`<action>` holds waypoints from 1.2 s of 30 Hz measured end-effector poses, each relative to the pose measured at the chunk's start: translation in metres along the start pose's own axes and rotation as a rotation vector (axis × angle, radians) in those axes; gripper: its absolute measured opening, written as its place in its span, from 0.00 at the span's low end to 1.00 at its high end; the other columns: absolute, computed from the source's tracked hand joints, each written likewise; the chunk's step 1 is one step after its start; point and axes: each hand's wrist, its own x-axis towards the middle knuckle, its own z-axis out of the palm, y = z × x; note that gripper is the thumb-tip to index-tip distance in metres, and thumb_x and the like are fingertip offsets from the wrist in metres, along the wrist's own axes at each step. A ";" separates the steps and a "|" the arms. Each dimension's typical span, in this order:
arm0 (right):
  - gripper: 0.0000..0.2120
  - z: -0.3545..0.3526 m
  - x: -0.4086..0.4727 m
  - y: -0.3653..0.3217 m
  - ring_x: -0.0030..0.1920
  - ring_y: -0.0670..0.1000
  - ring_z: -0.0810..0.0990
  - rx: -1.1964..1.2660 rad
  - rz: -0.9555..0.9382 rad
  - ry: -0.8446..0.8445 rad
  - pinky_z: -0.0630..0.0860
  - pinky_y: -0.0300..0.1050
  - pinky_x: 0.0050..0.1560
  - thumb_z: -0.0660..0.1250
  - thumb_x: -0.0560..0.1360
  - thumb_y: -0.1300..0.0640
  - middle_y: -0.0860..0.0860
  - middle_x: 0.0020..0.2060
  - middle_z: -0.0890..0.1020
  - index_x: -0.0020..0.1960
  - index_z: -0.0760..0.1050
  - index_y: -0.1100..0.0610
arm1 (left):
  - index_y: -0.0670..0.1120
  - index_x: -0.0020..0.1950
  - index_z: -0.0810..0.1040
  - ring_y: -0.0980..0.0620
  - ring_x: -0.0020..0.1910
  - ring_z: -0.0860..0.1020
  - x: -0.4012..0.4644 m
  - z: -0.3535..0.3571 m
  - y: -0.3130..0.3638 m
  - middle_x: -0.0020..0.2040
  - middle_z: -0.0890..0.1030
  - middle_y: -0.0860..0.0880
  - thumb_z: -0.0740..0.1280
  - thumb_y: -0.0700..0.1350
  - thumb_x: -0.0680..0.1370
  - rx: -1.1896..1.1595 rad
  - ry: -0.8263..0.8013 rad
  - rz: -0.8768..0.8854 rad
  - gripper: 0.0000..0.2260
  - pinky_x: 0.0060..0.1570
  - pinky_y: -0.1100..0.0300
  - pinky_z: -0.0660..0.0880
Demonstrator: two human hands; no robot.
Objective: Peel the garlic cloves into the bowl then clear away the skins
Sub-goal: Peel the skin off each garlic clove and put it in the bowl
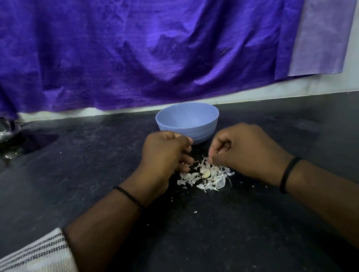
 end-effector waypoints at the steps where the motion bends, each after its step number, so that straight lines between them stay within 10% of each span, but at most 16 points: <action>1: 0.04 0.000 -0.001 -0.001 0.34 0.37 0.80 -0.035 -0.021 -0.033 0.75 0.34 0.36 0.77 0.70 0.54 0.41 0.31 0.83 0.37 0.84 0.49 | 0.33 0.47 0.79 0.48 0.28 0.78 0.000 0.000 0.000 0.37 0.79 0.41 0.69 0.36 0.76 0.014 0.004 0.008 0.05 0.23 0.59 0.72; 20: 0.03 0.005 -0.002 -0.005 0.51 0.46 0.74 -0.311 -0.340 -0.197 0.74 0.45 0.48 0.68 0.76 0.52 0.44 0.46 0.74 0.47 0.77 0.44 | 0.34 0.47 0.80 0.52 0.24 0.74 -0.002 0.003 -0.002 0.37 0.81 0.45 0.69 0.39 0.76 0.099 0.002 0.097 0.07 0.20 0.65 0.64; 36: 0.03 0.002 0.008 0.007 0.33 0.41 0.79 0.472 -0.062 0.240 0.75 0.36 0.38 0.77 0.72 0.60 0.49 0.34 0.84 0.44 0.83 0.55 | 0.37 0.49 0.83 0.49 0.30 0.79 -0.010 0.001 -0.001 0.41 0.83 0.37 0.71 0.38 0.77 0.023 -0.181 0.227 0.05 0.23 0.61 0.72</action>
